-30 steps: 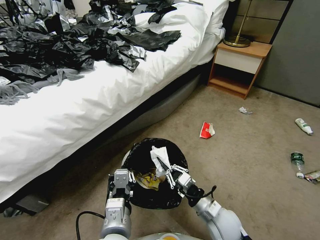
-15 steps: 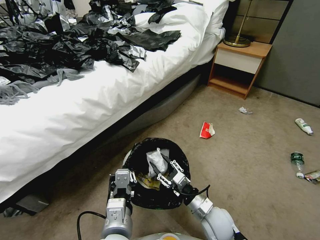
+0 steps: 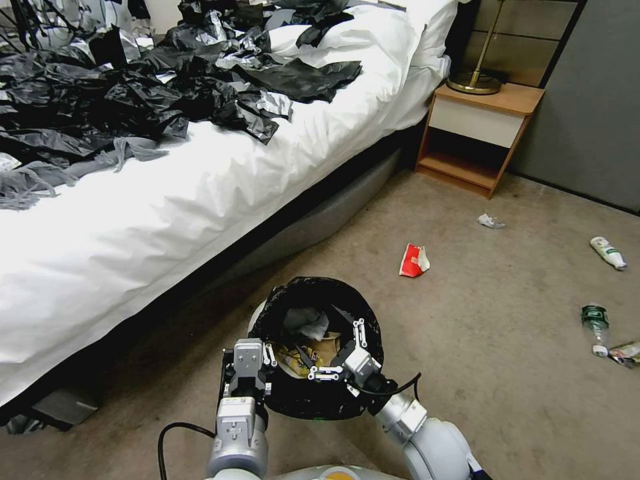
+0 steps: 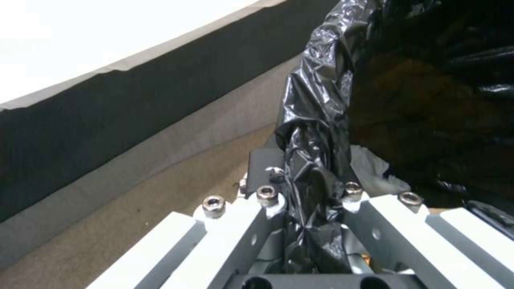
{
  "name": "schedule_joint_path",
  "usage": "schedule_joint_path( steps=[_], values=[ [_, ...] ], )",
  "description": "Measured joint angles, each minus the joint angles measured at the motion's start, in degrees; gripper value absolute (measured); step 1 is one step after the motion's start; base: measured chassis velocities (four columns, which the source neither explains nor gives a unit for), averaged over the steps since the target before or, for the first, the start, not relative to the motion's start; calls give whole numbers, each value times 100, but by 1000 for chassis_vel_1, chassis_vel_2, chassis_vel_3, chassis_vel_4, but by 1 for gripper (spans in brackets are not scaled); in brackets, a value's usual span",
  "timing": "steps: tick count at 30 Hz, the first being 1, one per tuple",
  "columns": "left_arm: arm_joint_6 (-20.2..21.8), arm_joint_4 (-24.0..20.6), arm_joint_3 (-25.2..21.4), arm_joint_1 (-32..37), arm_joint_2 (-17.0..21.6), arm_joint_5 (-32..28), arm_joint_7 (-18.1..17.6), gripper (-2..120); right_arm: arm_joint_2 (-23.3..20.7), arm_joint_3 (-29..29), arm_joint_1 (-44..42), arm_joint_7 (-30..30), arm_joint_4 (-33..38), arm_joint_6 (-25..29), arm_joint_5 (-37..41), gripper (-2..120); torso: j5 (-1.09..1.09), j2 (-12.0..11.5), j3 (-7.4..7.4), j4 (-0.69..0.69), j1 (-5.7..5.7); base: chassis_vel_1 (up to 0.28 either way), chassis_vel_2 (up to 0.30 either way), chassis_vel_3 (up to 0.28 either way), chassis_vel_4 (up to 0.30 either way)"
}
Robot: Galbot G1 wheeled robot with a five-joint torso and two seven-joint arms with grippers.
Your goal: Pick up the trash bin, then pick up the garbage from the floor and place it into the trash bin.
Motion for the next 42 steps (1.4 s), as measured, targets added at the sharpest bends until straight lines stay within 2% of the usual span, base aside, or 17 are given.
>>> schedule_joint_path(
  steps=[10, 13, 15, 17, 18, 21, 22, 24, 28, 42],
  values=[
    [-7, -2, -14, 0, 11, 5, 2, 2, -25, 76, -186, 101, 353, 125, -140, 100, 0, 0, 0, 0, 0, 0, 0, 0, 0],
    [-13, -2, -48, -15, 32, 0, 2, 2, 17, 252, -431, 609, 1042, 140, -410, 100, 0, 0, 0, 0, 0, 0, 0, 0, 0],
    [-14, -2, -50, -19, 36, -1, 4, 2, 51, 316, -492, 776, 1224, 126, -514, 100, 0, 0, 0, 0, 0, 0, 0, 0, 0],
    [-16, 8, -52, -32, 48, -12, 7, 2, 196, 498, -729, 1475, 1741, 64, -838, 100, -1, 0, 0, 0, 0, 0, 0, 0, 0],
    [-16, 8, -52, -32, 48, -12, 7, 2, 196, 498, -729, 1475, 1741, 64, -838, 100, -1, 0, 0, 0, 0, 0, 0, 0, 0],
    [-38, 18, -53, -37, 68, -61, 33, 2, 420, 629, -1169, 2409, 2110, 34, -988, 100, 0, 0, 0, -1, 0, 0, 0, 0, 0],
    [-38, 18, -53, -37, 68, -61, 33, 2, 420, 629, -1169, 2409, 2110, 34, -988, 100, 0, 0, 0, -1, 0, 0, 0, 0, 0],
    [-117, 27, -68, -42, 81, -66, 71, 2, 594, 811, -1470, 2848, 2151, 158, -959, 100, 0, 0, 0, -1, 0, 0, 0, 0, 0],
    [-199, 6, -72, -28, 96, -43, 123, 2, 695, 1255, -1745, 2975, 1932, 369, -768, 100, 0, 0, 0, 0, 0, 0, 0, 0, 0],
    [-202, 7, -98, -14, 76, 18, 152, 2, 751, 1411, -1647, 2947, 1608, 422, -650, 100, 0, 0, 0, 1, 0, 0, 0, 0, 0]
  ],
)
